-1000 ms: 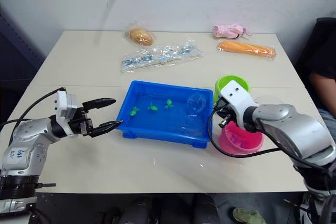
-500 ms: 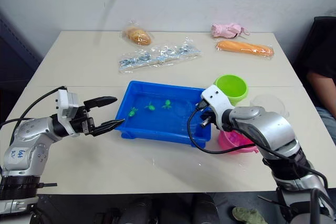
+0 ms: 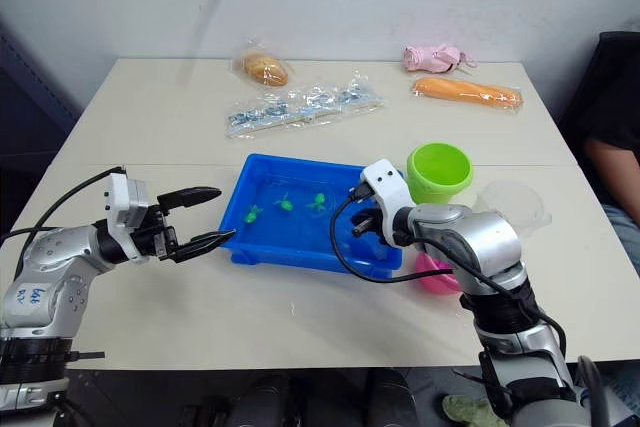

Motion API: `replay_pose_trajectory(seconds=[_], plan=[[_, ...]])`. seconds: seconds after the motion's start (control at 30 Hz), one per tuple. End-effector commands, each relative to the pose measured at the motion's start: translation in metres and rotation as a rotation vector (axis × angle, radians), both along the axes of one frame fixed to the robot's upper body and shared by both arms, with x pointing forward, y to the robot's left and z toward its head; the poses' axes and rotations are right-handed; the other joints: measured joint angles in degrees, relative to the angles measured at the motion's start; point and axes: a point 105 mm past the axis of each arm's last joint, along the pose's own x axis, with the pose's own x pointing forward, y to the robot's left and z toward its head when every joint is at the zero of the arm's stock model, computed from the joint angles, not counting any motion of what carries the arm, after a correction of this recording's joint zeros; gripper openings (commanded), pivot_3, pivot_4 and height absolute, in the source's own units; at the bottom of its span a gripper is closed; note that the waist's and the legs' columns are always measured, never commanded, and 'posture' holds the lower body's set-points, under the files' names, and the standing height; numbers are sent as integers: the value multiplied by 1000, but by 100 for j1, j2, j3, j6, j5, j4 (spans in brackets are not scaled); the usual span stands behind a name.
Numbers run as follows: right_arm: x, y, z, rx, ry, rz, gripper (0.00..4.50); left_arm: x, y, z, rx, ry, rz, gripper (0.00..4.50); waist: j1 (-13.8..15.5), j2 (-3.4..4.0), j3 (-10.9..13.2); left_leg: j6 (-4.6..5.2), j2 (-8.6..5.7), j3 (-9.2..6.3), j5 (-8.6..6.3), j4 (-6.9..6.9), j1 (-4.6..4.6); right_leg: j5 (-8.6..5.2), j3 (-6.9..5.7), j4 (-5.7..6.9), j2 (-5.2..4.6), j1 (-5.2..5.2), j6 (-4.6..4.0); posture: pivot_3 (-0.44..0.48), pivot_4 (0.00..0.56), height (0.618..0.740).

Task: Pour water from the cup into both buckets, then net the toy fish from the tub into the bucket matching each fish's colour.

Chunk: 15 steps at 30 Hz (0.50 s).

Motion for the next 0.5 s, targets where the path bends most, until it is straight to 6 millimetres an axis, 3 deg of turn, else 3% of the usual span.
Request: replay_pose_trajectory(seconds=[0.03, 0.23, 0.37, 0.5], plan=[[-12, -7, 16, 91, -9, 5, 0, -4, 2, 11, 6, -46, -10, 4474, 10, 0, 0, 0, 0, -1, 0, 0, -1, 0, -1, -1, 0, 0, 0, 0, 150, 740], [-27, -20, 21, 140, -6, 14, 0, -4, -1, 13, 1, -55, -30, 4474, 1, 0, 0, -1, 2, -1, -1, -2, 0, 0, 0, 0, 2, 0, 0, 0, 150, 740], [-40, -31, 39, 256, -35, 14, 0, -2, -21, 30, -31, -101, -102, 4474, 17, 0, 0, -1, 1, -1, -1, -2, -2, 0, 1, -1, 1, -2, 0, 0, 150, 740], [-47, -49, 44, 310, -62, -43, 0, 1, -29, 38, -25, -115, -149, 4474, 23, -1, 0, -1, -2, -5, -1, -1, -1, 0, 2, -2, 1, 3, 0, 0, 150, 740]])
